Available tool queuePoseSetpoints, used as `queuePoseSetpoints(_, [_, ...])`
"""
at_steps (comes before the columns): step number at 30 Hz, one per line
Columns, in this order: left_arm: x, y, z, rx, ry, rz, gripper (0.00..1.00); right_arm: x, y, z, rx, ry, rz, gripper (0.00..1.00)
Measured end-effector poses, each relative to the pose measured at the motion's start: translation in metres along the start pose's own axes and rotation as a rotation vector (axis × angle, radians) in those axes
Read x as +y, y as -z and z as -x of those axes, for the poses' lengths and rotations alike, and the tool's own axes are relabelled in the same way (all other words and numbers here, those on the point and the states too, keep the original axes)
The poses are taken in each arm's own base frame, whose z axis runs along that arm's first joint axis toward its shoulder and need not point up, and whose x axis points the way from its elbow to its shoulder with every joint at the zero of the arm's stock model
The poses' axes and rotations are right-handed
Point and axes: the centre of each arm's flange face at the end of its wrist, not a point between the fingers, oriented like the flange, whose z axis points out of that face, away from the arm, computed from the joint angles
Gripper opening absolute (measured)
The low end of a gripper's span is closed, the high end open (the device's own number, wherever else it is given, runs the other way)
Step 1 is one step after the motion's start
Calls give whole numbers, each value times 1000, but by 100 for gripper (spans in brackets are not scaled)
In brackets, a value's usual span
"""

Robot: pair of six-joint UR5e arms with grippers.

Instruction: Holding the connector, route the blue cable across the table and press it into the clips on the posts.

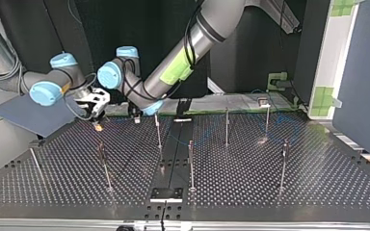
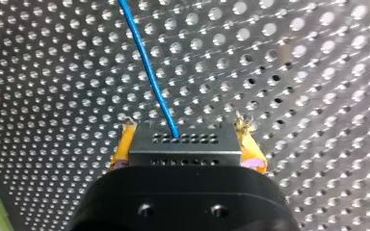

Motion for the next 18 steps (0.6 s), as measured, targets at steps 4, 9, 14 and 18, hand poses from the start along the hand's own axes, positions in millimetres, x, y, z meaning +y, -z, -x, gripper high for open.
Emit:
queuePoseSetpoints(4, [-2, 6, 19, -1, 6, 3, 0, -4, 7, -18, 10, -1, -1, 0])
queuePoseSetpoints(9, [-9, 17, 51, -20, 19, -8, 0, -10, 19, -42, 39, -11, -21, 0])
queuePoseSetpoints(14, [-16, 31, 83, -41, 30, -23, 0, -17, 35, -69, 60, -14, -44, 0])
queuePoseSetpoints(18, [-22, 46, 111, -55, 42, -37, 0, -22, 48, -90, 79, -12, -46, 0])
